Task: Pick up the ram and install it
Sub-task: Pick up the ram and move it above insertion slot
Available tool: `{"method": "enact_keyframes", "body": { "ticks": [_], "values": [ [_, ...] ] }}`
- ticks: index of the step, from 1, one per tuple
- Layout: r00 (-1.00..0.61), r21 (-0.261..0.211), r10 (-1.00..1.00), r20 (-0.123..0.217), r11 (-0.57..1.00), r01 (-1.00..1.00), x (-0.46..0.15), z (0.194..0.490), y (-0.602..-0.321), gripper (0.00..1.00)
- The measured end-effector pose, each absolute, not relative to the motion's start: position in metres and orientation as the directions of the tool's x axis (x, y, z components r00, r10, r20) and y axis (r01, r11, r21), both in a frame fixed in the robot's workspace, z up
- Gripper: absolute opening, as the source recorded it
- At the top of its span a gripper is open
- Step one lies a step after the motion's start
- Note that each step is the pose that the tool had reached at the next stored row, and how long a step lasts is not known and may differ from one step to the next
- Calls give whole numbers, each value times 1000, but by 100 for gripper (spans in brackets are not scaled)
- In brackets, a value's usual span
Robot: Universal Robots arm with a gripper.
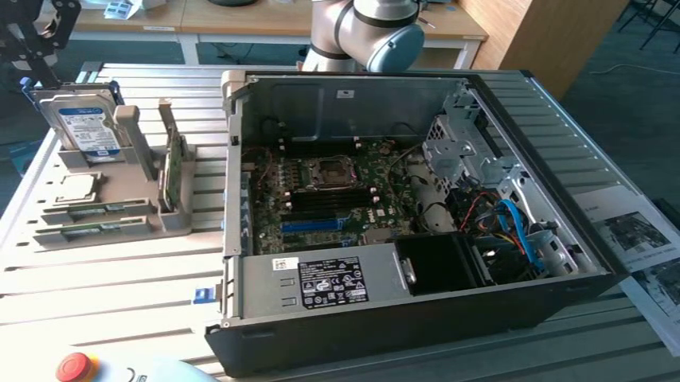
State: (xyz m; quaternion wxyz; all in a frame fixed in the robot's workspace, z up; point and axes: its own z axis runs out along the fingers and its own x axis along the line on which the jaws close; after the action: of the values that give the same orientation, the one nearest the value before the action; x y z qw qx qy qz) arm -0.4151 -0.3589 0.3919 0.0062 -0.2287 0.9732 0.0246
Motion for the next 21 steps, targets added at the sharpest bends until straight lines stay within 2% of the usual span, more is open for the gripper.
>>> {"method": "enact_keyframes", "body": {
  "ticks": [21],
  "values": [
    [-706,45,-708,-23,705,-708,-415,392,-359,10]
  ]
}}
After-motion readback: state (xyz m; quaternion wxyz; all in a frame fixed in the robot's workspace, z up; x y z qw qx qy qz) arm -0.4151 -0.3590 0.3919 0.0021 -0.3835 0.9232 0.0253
